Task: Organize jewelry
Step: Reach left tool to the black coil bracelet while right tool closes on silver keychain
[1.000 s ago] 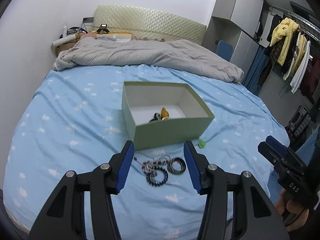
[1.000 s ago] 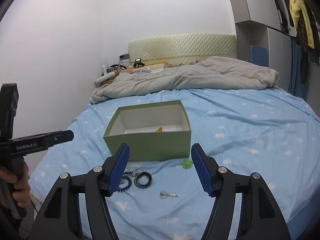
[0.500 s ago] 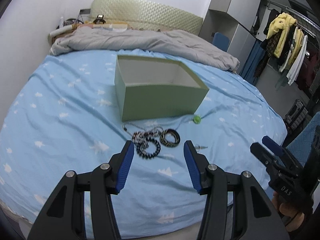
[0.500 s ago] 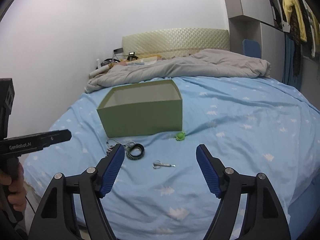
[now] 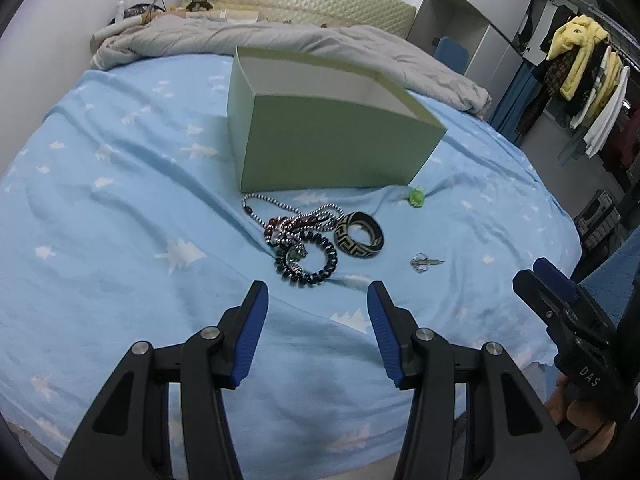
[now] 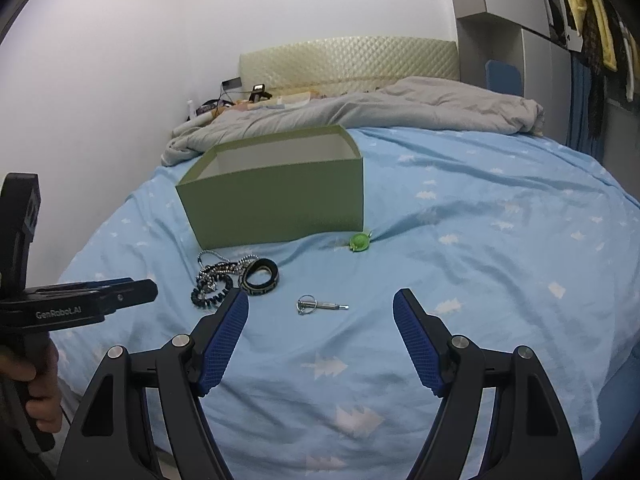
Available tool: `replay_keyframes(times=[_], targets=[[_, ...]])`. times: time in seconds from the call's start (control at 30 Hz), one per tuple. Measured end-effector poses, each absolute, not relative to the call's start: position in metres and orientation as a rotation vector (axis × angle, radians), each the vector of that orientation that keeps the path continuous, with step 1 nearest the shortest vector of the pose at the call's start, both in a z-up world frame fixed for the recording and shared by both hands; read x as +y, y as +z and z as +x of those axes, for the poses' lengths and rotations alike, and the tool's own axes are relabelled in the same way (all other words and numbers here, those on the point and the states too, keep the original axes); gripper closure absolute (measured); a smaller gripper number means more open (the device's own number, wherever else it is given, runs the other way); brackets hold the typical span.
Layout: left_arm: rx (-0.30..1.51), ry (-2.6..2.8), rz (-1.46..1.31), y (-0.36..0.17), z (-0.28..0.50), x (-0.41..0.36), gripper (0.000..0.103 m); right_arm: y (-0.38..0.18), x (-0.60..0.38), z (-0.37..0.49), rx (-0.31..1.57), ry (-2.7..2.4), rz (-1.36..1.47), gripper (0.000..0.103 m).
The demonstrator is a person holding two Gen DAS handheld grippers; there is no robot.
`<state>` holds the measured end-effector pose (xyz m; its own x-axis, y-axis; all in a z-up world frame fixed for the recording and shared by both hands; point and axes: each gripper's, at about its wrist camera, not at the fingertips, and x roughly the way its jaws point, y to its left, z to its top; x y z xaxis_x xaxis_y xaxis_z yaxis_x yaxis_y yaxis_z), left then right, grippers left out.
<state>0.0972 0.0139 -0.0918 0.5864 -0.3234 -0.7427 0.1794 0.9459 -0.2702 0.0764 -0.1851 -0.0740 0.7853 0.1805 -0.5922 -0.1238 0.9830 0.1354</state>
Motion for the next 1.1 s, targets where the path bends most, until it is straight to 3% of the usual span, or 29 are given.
replay_keyframes(times=[0.37,0.73,1.1], targets=[[0.933,-0.319,-0.150,-0.123,0.125,0.008,0.054,-0.113,-0.176,0.114,0.717,0.174,0.071,0.029],[0.923,-0.435,-0.023,-0.124,0.136,-0.016,0.069,-0.129,-0.167,0.137,0.740,0.224,0.028,0.033],[0.944,-0.437,0.154,-0.140,0.142,-0.036,0.071,-0.152,-0.158,0.149,0.785,0.261,-0.049,0.052]])
